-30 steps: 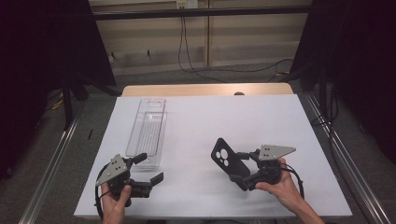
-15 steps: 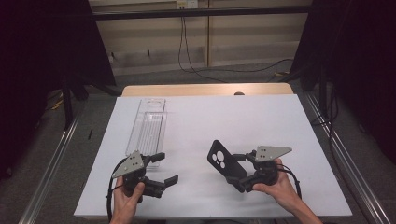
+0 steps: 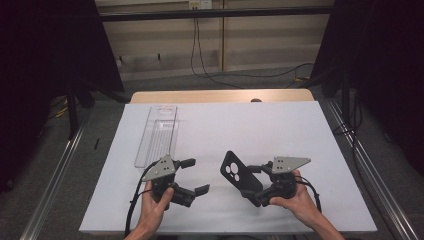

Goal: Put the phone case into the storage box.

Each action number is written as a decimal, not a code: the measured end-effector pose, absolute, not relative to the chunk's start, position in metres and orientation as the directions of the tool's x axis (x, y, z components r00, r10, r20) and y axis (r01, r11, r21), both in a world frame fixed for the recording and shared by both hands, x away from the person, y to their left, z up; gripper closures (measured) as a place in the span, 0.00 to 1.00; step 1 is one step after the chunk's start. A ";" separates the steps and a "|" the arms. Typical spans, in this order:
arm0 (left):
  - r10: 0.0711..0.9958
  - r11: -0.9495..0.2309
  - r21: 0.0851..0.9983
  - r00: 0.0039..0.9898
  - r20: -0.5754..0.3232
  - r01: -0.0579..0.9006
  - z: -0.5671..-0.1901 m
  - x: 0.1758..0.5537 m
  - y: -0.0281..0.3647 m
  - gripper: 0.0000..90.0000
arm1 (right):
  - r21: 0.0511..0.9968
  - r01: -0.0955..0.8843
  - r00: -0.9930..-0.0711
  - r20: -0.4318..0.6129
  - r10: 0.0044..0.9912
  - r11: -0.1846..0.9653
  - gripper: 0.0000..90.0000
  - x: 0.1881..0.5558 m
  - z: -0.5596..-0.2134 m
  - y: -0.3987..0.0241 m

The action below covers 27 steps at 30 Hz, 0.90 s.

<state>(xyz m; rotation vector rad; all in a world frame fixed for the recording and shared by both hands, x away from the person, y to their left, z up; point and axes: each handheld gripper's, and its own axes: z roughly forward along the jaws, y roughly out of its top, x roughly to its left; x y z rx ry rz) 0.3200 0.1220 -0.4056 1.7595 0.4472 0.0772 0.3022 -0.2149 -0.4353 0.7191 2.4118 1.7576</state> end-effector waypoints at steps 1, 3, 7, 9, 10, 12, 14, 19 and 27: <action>0.338 -0.165 0.953 0.923 -0.187 0.253 -0.404 0.321 0.120 0.04 | 0.916 0.325 -0.889 0.210 0.408 0.236 0.16 0.302 -0.435 -0.215; 0.331 -0.159 0.956 0.925 -0.185 0.248 -0.400 0.325 0.116 0.03 | 0.917 0.322 -0.890 0.209 0.406 0.234 0.16 0.302 -0.435 -0.215; 0.323 -0.154 0.961 0.931 -0.169 0.228 -0.397 0.331 0.107 0.03 | 0.917 0.322 -0.890 0.210 0.405 0.234 0.16 0.302 -0.435 -0.215; 0.319 -0.156 0.962 0.933 -0.165 0.223 -0.398 0.333 0.104 0.03 | 0.918 0.321 -0.891 0.209 0.403 0.235 0.16 0.301 -0.435 -0.215; 0.313 -0.161 0.963 0.937 -0.159 0.217 -0.399 0.334 0.102 0.03 | 0.918 0.321 -0.891 0.210 0.402 0.233 0.16 0.302 -0.435 -0.215; 0.294 -0.174 0.959 0.942 -0.164 0.222 -0.402 0.335 0.099 0.02 | 0.917 0.323 -0.890 0.211 0.404 0.234 0.16 0.302 -0.435 -0.215; 0.271 -0.180 0.959 0.948 -0.167 0.220 -0.402 0.335 0.098 0.02 | 0.917 0.321 -0.892 0.209 0.401 0.238 0.16 0.302 -0.436 -0.215; 0.252 -0.202 0.955 0.954 -0.164 0.217 -0.404 0.337 0.099 0.02 | 0.915 0.324 -0.894 0.213 0.395 0.241 0.16 0.302 -0.437 -0.214; 0.208 -0.210 0.958 0.966 -0.152 0.196 -0.403 0.335 0.092 0.02 | 0.916 0.325 -0.901 0.226 0.369 0.235 0.16 0.302 -0.437 -0.211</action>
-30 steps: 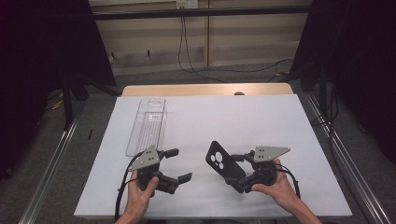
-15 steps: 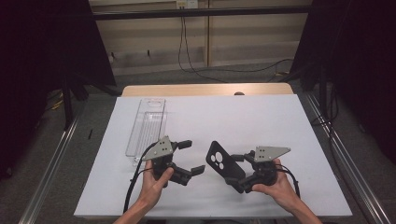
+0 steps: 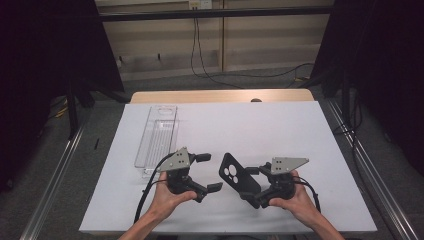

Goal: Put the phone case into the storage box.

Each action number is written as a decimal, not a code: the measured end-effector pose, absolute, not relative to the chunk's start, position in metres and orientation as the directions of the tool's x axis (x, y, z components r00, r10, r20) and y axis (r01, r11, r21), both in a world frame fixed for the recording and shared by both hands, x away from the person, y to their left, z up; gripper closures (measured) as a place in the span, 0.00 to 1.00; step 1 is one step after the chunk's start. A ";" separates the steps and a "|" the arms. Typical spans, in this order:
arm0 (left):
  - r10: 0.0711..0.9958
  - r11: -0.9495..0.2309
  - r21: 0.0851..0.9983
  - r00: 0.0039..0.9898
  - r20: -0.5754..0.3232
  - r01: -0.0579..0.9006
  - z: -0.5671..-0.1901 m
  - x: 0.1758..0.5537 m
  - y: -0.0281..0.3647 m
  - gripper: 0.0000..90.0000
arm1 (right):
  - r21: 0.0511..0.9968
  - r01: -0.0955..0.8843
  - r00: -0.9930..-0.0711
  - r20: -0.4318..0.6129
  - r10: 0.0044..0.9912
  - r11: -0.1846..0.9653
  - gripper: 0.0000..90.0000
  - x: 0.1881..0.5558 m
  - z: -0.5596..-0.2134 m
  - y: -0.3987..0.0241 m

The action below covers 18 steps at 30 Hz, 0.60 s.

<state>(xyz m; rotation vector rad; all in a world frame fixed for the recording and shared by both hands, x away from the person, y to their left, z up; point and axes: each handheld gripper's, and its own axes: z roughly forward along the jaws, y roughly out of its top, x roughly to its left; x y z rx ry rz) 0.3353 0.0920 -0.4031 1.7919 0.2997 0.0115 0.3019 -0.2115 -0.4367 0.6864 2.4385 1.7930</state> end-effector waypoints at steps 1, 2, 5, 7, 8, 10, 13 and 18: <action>0.209 -0.206 0.960 0.967 -0.147 0.191 -0.403 0.335 0.091 0.02 | 0.916 0.325 -0.903 0.226 0.366 0.235 0.16 0.302 -0.437 -0.211; 0.207 -0.206 0.960 0.968 -0.145 0.188 -0.402 0.335 0.090 0.02 | 0.917 0.324 -0.904 0.227 0.363 0.233 0.16 0.302 -0.436 -0.211; 0.192 -0.217 0.961 0.972 -0.133 0.175 -0.399 0.335 0.087 0.02 | 0.916 0.325 -0.905 0.231 0.357 0.233 0.16 0.301 -0.436 -0.211; 0.183 -0.219 0.961 0.975 -0.129 0.168 -0.397 0.335 0.085 0.02 | 0.916 0.325 -0.906 0.232 0.353 0.234 0.16 0.301 -0.436 -0.211; 0.179 -0.225 0.961 0.976 -0.125 0.164 -0.397 0.335 0.083 0.02 | 0.916 0.326 -0.906 0.233 0.352 0.233 0.16 0.301 -0.436 -0.211; 0.166 -0.227 0.961 0.978 -0.123 0.159 -0.396 0.335 0.080 0.02 | 0.916 0.327 -0.906 0.235 0.352 0.232 0.16 0.301 -0.436 -0.211; 0.156 -0.242 0.958 0.981 -0.116 0.152 -0.393 0.337 0.075 0.03 | 0.915 0.327 -0.907 0.234 0.349 0.235 0.16 0.301 -0.436 -0.211; 0.157 -0.254 0.954 0.980 -0.119 0.157 -0.394 0.340 0.074 0.03 | 0.917 0.324 -0.908 0.232 0.349 0.234 0.16 0.300 -0.435 -0.211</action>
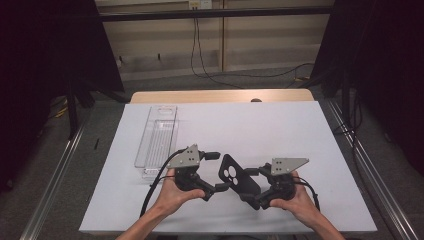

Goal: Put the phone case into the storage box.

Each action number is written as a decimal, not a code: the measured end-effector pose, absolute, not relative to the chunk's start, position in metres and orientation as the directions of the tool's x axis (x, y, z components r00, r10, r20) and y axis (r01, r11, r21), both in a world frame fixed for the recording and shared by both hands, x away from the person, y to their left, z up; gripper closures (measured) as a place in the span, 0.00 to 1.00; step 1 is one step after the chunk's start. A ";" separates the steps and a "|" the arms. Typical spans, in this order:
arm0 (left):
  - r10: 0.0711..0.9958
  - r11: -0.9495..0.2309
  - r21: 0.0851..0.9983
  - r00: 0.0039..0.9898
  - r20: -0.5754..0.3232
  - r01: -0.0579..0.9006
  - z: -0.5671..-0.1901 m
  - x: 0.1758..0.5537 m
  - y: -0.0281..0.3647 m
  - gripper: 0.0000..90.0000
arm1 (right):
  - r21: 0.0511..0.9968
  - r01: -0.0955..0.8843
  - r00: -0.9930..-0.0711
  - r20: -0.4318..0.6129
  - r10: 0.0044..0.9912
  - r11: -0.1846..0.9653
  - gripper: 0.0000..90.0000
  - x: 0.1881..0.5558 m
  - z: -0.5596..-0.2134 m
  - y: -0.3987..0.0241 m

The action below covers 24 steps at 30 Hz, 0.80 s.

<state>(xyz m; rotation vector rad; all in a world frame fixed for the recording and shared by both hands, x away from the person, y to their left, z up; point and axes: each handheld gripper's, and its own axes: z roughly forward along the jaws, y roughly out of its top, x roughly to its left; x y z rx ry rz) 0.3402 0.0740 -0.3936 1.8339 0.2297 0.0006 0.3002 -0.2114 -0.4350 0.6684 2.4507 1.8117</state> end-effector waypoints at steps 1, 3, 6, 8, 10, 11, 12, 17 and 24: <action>0.157 -0.254 0.954 0.980 -0.119 0.157 -0.394 0.340 0.075 0.03 | 0.917 0.324 -0.908 0.232 0.349 0.234 0.16 0.300 -0.435 -0.212; 0.160 -0.265 0.953 0.982 -0.106 0.146 -0.393 0.340 0.075 0.03 | 0.916 0.325 -0.908 0.232 0.348 0.237 0.16 0.300 -0.435 -0.212; 0.160 -0.271 0.952 0.982 -0.101 0.142 -0.393 0.339 0.076 0.03 | 0.915 0.325 -0.909 0.232 0.347 0.240 0.16 0.300 -0.435 -0.211; 0.159 -0.279 0.950 0.982 -0.098 0.140 -0.394 0.339 0.077 0.03 | 0.914 0.324 -0.910 0.232 0.343 0.243 0.16 0.300 -0.435 -0.211; 0.157 -0.286 0.948 0.983 -0.097 0.139 -0.395 0.339 0.076 0.04 | 0.914 0.322 -0.912 0.230 0.339 0.246 0.16 0.299 -0.435 -0.211; 0.159 -0.288 0.948 0.983 -0.089 0.133 -0.395 0.339 0.076 0.04 | 0.914 0.323 -0.912 0.232 0.338 0.246 0.16 0.300 -0.435 -0.211; 0.161 -0.287 0.948 0.983 -0.093 0.137 -0.396 0.339 0.076 0.04 | 0.914 0.323 -0.913 0.233 0.336 0.246 0.16 0.300 -0.435 -0.211; 0.154 -0.296 0.944 0.982 -0.105 0.147 -0.397 0.341 0.074 0.03 | 0.912 0.326 -0.914 0.237 0.329 0.250 0.16 0.300 -0.436 -0.211; 0.138 -0.294 0.946 0.985 -0.099 0.136 -0.396 0.341 0.077 0.03 | 0.911 0.330 -0.917 0.247 0.314 0.248 0.16 0.300 -0.435 -0.210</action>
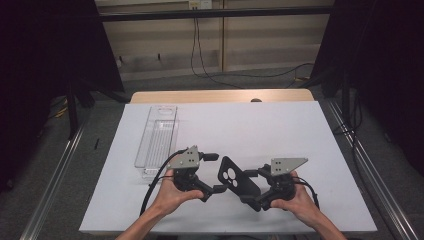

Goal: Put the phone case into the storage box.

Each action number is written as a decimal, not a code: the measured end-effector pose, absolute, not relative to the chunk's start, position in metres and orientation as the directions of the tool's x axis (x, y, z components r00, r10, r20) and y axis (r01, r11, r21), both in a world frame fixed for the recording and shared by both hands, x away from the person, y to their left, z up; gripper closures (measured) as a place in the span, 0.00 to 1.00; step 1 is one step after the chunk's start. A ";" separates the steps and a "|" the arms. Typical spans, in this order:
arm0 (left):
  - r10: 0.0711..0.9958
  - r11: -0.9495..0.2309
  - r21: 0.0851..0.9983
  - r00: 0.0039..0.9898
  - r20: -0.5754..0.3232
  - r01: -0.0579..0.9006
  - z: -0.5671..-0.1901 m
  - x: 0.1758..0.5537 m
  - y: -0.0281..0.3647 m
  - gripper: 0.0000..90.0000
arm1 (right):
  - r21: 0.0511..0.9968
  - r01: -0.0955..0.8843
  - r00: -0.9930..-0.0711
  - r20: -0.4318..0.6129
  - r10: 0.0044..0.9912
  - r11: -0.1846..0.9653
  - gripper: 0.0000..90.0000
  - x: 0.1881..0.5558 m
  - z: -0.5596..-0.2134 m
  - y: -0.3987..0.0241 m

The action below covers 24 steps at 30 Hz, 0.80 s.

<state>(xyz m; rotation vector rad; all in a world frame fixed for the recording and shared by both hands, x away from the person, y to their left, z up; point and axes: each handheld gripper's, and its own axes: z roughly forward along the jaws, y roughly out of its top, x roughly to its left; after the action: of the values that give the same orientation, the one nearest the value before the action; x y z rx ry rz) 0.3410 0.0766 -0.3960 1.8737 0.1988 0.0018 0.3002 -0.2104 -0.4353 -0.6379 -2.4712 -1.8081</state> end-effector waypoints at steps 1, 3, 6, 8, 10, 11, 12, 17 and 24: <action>0.135 -0.293 0.946 0.985 -0.102 0.138 -0.396 0.341 0.077 0.03 | 0.910 0.331 -0.917 0.247 0.314 0.249 0.16 0.300 -0.435 -0.210; 0.132 -0.292 0.946 0.985 -0.108 0.143 -0.397 0.341 0.076 0.03 | 0.910 0.332 -0.917 0.251 0.309 0.248 0.16 0.300 -0.435 -0.210; 0.120 -0.294 0.945 0.987 -0.110 0.141 -0.397 0.341 0.075 0.03 | 0.907 0.337 -0.918 0.257 0.303 0.252 0.16 0.301 -0.436 -0.210; 0.111 -0.299 0.944 0.987 -0.112 0.141 -0.398 0.341 0.074 0.03 | 0.906 0.335 -0.921 0.257 0.292 0.258 0.16 0.300 -0.436 -0.210; 0.098 -0.303 0.943 0.989 -0.114 0.138 -0.399 0.340 0.074 0.03 | 0.904 0.336 -0.923 0.260 0.284 0.264 0.16 0.300 -0.437 -0.210; 0.095 -0.305 0.943 0.989 -0.113 0.137 -0.399 0.340 0.074 0.03 | 0.904 0.335 -0.924 0.260 0.280 0.266 0.16 0.300 -0.437 -0.210; 0.094 -0.306 0.942 0.989 -0.113 0.136 -0.399 0.340 0.073 0.03 | 0.903 0.335 -0.925 0.261 0.277 0.268 0.16 0.300 -0.437 -0.209; 0.072 -0.306 0.944 0.991 -0.109 0.126 -0.398 0.340 0.074 0.03 | 0.901 0.340 -0.927 0.272 0.260 0.268 0.16 0.300 -0.437 -0.209; 0.044 -0.295 0.950 0.995 -0.091 0.099 -0.398 0.339 0.073 0.02 | 0.901 0.338 -0.930 0.277 0.241 0.273 0.16 0.299 -0.437 -0.208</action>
<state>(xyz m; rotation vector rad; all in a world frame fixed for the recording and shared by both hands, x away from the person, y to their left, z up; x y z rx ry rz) 0.3392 0.0733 -0.3981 1.8705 0.1033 -0.0549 0.2994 -0.2082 -0.4366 -0.5564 -2.4374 -1.7589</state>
